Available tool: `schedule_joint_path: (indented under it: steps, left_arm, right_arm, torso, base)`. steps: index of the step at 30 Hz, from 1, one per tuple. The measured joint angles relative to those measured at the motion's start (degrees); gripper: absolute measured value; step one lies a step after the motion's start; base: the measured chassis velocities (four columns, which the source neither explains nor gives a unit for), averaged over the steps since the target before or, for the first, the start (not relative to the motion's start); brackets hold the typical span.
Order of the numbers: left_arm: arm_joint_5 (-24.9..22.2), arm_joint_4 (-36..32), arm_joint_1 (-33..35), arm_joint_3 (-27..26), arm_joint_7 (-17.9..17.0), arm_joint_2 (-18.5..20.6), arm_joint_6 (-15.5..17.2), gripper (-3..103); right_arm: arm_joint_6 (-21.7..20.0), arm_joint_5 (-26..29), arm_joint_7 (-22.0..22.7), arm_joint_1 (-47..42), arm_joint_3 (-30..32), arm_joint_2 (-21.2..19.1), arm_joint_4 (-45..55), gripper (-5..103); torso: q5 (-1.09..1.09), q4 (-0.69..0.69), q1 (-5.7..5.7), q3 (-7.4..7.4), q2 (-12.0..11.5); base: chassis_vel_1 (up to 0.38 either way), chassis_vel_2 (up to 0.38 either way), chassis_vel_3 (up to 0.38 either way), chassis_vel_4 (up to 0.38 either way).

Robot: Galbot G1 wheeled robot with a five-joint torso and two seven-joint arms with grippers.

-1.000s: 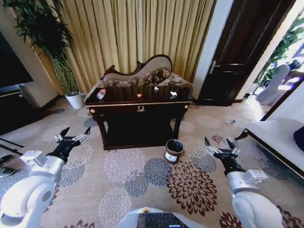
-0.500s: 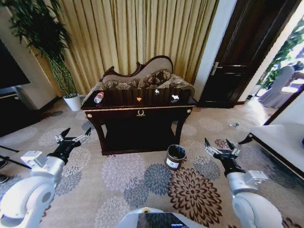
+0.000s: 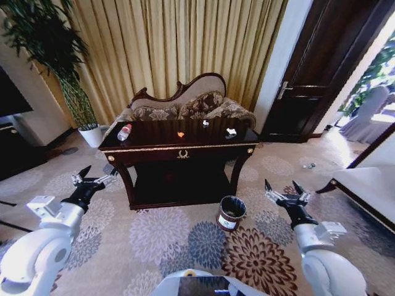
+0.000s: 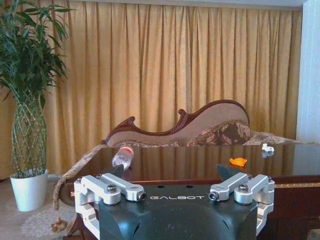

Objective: Move to the front of the table and place the trash on the table into the trash bin.

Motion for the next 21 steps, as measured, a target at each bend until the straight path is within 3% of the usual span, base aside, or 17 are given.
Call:
schedule_joint_path:
  steps: [21]
  left_arm:
    - [-0.33, -0.48, 0.23, -0.11, 0.11, -0.24, 0.01, 100]
  right_arm:
    - [0.04, -0.39, -0.55, -0.07, -0.43, 0.46, 0.13, 100]
  torso:
    - [0.0, 0.0, 0.0, 0.0, 0.0]
  base:
    - [-0.142, 0.143, 0.15, -0.131]
